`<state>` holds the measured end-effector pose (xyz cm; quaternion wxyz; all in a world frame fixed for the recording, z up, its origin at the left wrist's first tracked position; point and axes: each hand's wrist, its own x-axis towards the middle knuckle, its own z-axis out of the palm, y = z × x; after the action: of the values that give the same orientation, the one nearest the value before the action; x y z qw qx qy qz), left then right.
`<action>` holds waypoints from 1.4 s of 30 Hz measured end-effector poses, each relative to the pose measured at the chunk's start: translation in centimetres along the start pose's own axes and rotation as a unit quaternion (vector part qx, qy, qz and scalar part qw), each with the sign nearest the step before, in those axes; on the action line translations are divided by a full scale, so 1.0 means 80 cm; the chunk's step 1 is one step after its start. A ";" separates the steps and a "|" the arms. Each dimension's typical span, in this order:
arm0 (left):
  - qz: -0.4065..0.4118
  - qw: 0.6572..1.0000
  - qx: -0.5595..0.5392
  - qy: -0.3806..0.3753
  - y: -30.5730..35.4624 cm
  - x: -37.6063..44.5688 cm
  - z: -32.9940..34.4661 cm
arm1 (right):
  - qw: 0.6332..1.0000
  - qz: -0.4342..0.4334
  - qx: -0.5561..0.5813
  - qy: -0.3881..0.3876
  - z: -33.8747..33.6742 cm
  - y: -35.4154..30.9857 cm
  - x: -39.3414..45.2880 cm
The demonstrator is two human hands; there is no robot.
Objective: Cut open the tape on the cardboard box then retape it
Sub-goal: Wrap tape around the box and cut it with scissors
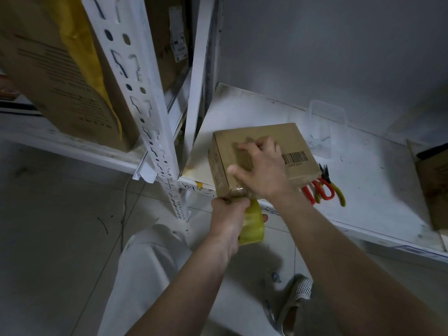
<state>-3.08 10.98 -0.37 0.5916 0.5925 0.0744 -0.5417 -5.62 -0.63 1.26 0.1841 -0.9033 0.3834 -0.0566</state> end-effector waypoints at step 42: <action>0.126 0.988 0.046 0.076 -0.017 0.030 0.011 | 0.982 -0.146 -0.008 -0.117 -0.014 0.032 0.011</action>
<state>-3.57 9.36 -2.70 0.6199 0.6630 0.0189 -0.4194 -6.97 -3.23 1.30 0.2101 -0.9513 0.2242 0.0260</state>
